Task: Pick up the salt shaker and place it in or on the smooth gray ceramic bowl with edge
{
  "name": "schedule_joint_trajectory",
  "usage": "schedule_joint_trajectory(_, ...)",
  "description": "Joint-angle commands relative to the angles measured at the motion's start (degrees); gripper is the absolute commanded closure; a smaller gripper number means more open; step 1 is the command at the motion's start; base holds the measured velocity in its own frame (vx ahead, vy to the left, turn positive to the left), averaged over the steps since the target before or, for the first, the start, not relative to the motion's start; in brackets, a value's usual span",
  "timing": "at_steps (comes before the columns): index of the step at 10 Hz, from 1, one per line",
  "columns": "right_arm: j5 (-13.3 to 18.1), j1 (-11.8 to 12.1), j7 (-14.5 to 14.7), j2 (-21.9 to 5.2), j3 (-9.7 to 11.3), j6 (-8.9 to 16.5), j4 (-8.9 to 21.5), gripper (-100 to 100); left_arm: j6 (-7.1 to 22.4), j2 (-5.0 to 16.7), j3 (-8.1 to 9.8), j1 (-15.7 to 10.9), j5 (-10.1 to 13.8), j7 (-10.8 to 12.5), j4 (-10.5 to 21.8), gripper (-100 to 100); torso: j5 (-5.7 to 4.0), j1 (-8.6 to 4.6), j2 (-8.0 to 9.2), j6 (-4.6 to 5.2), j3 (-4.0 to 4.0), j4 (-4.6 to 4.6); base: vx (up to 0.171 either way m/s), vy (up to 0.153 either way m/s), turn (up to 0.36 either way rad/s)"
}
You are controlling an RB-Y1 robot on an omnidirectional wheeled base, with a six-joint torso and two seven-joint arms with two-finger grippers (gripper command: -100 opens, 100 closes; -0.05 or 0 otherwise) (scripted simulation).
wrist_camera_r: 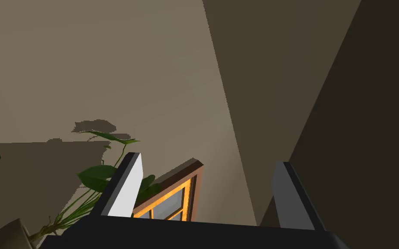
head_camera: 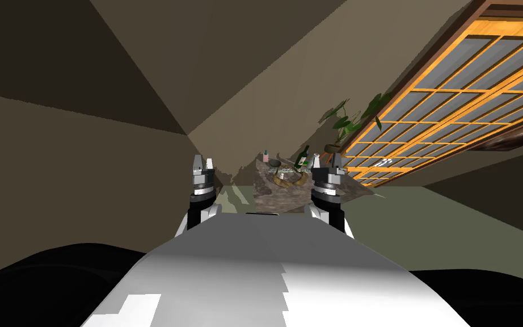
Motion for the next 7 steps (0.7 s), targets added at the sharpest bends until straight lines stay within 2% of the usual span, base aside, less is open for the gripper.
schedule_joint_trajectory(1,-0.26,0.65,0.11,-2.45,-0.16,0.85,0.34,-100,0.00,0.00,0.00,0.00,0.00,0.00,0.00,0,0.00,0.00,0.00,0.00,0.00,0.00,-0.014,0.053,0.027)
schedule_joint_trajectory(3,-0.66,1.61,0.26,-5.12,-0.39,2.11,0.82,-100,0.00,-0.01,-0.01,0.00,0.00,0.00,0.00,0,0.08,0.37,0.08,0.00,0.04,0.02,-0.023,0.126,0.019)
schedule_joint_trajectory(7,-1.92,4.52,0.71,-11.90,-1.03,6.03,2.32,-100,0.00,-0.02,-0.02,-0.01,0.00,0.00,0.00,0,0.14,0.63,0.20,0.00,0.12,0.05,-0.042,0.164,0.031)
